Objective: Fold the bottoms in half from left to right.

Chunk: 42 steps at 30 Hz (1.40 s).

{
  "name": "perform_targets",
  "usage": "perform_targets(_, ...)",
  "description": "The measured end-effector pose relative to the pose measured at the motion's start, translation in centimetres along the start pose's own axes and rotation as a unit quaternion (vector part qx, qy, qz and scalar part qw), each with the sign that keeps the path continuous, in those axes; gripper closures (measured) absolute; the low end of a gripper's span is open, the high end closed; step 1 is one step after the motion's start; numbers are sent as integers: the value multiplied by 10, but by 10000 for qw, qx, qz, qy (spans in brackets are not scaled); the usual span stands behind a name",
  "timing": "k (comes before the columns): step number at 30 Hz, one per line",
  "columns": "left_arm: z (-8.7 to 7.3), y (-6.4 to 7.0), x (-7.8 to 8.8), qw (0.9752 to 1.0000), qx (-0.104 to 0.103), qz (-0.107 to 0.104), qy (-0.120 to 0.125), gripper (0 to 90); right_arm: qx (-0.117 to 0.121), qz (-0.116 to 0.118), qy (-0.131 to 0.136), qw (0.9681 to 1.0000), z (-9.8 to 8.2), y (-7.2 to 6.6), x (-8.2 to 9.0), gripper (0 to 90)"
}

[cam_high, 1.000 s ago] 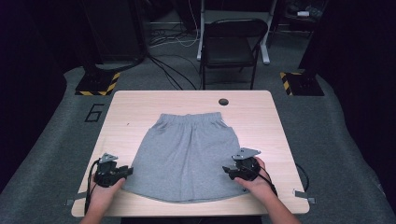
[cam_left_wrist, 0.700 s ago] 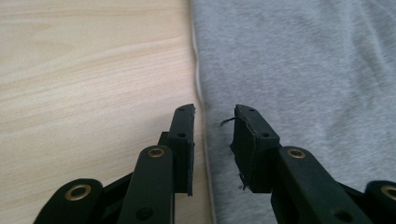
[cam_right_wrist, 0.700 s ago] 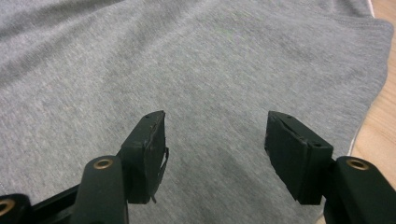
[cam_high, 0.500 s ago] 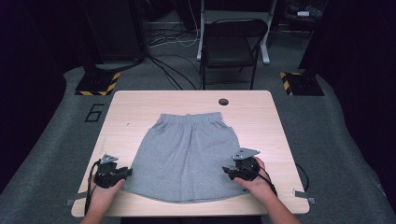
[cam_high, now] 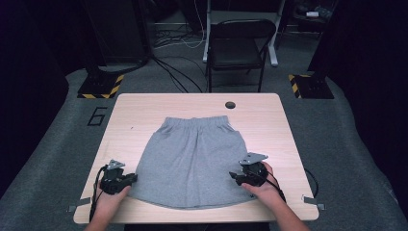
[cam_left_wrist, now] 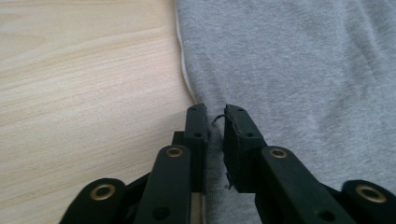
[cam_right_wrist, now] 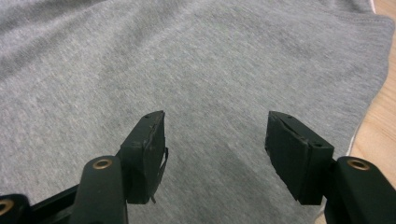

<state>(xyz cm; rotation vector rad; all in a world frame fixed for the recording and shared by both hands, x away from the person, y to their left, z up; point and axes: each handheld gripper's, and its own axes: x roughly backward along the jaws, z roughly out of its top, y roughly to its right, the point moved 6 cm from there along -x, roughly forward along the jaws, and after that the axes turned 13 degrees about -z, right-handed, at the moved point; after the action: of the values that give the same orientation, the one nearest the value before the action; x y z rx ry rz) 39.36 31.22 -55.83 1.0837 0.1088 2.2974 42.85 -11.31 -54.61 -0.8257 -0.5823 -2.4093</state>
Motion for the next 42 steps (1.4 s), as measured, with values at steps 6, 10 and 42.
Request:
perform_targets(6,0,1,-1,9998,159,-129,8,861,-43,-12,-33,10000,-1,0,-1,374)
perform_targets(10,1,1,0,9998,34,-137,-140,865,-120,-7,10,9999,0,0,0,373)
perform_targets(42,62,56,6,9923,-667,-960,416,875,-309,42,35,9995,0,3,1,370)
